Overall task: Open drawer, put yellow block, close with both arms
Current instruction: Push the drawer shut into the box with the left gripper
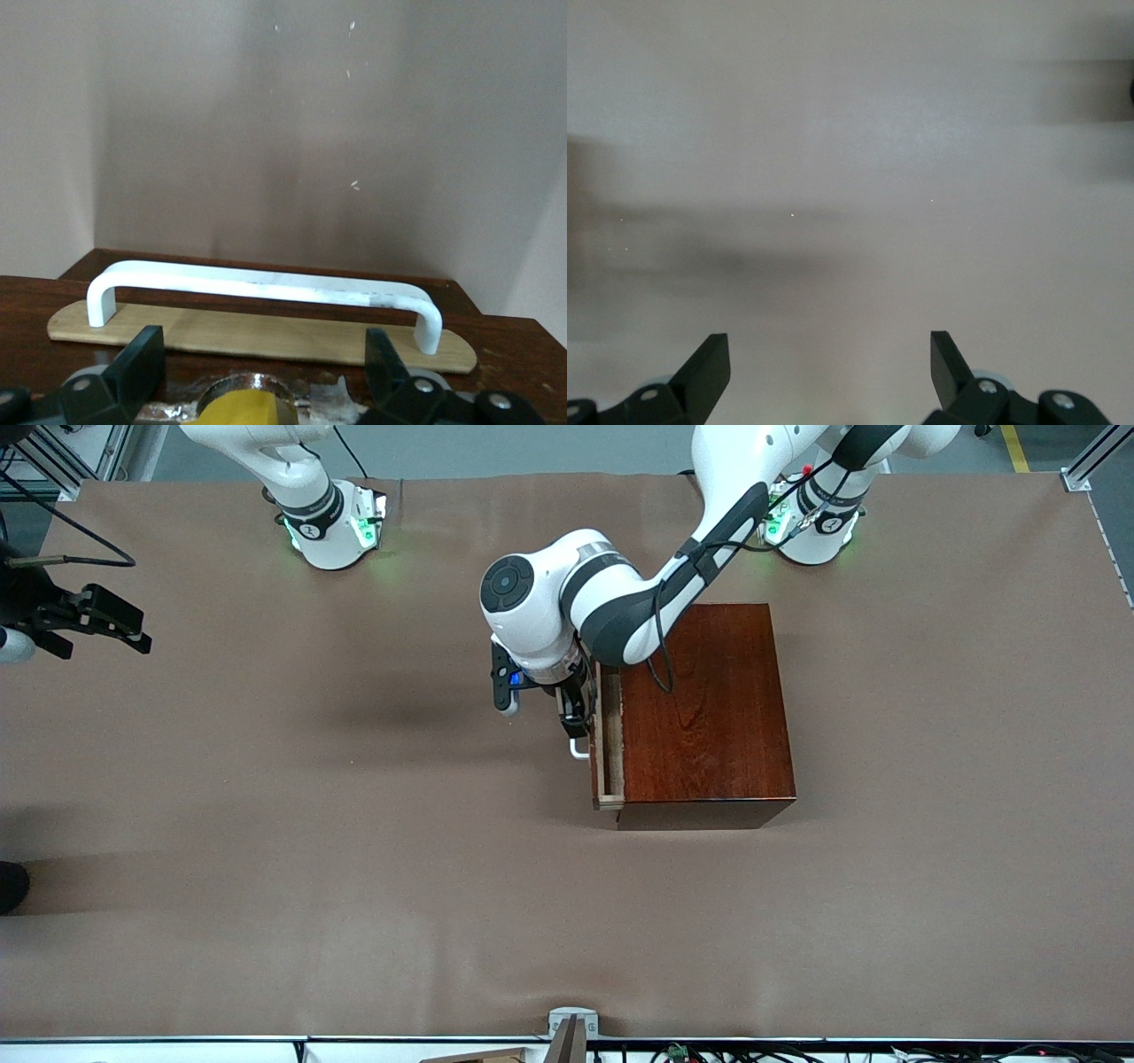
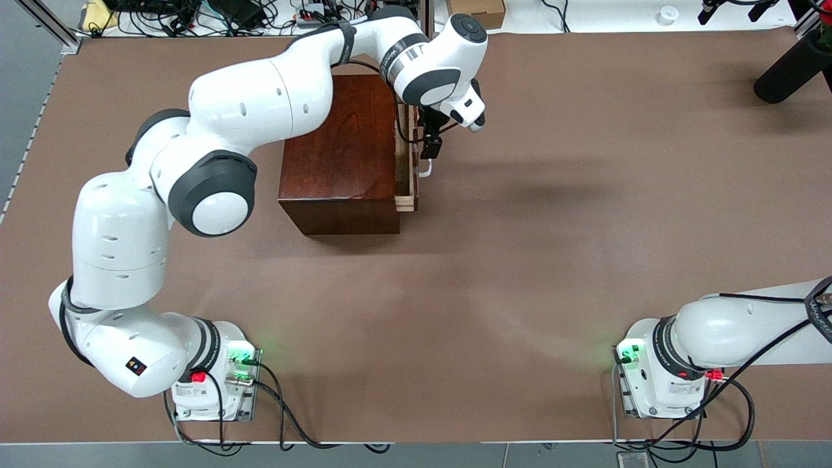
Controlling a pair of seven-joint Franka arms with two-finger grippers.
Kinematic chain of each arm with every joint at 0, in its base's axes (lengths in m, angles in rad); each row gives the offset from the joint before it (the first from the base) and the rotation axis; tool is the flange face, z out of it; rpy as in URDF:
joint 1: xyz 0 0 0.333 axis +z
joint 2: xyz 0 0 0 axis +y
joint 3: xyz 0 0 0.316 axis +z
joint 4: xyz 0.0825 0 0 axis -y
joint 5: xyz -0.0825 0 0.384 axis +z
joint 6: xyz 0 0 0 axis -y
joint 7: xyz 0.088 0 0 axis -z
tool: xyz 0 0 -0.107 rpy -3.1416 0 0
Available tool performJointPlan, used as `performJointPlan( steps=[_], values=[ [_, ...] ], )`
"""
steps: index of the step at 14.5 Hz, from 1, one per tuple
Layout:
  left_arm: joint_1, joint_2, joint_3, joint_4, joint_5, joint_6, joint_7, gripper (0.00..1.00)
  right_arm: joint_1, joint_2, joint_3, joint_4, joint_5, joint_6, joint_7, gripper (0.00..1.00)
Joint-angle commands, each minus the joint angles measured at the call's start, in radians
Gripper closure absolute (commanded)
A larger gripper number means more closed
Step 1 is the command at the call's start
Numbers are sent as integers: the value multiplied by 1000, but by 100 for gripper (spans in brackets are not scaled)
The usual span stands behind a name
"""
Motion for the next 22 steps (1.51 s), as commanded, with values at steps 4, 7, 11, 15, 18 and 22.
performJointPlan(
  steps=[4, 7, 11, 15, 18, 22],
  values=[
    [3, -31, 21, -34, 28, -132, 4, 0, 4, -8, -7, 13, -1, 0, 15, 0],
    [3, -28, 35, -34, 29, -173, 4, 0, 1, -5, -7, 19, -1, -8, 17, 0],
    [2, -20, 38, -37, 28, -173, 3, 0, -3, -4, -10, 27, -4, -12, 15, 0],
    [-12, -27, 13, -20, 9, -43, -122, 0, -17, -4, -10, 28, -4, -23, 17, 0],
    [-3, -109, 3, -15, 11, -8, -348, 0, -19, -4, -10, 28, -4, -25, 17, 0],
    [16, -256, 24, -21, 12, -63, -624, 0, -19, -4, -10, 28, -4, -29, 17, 0]
  ],
)
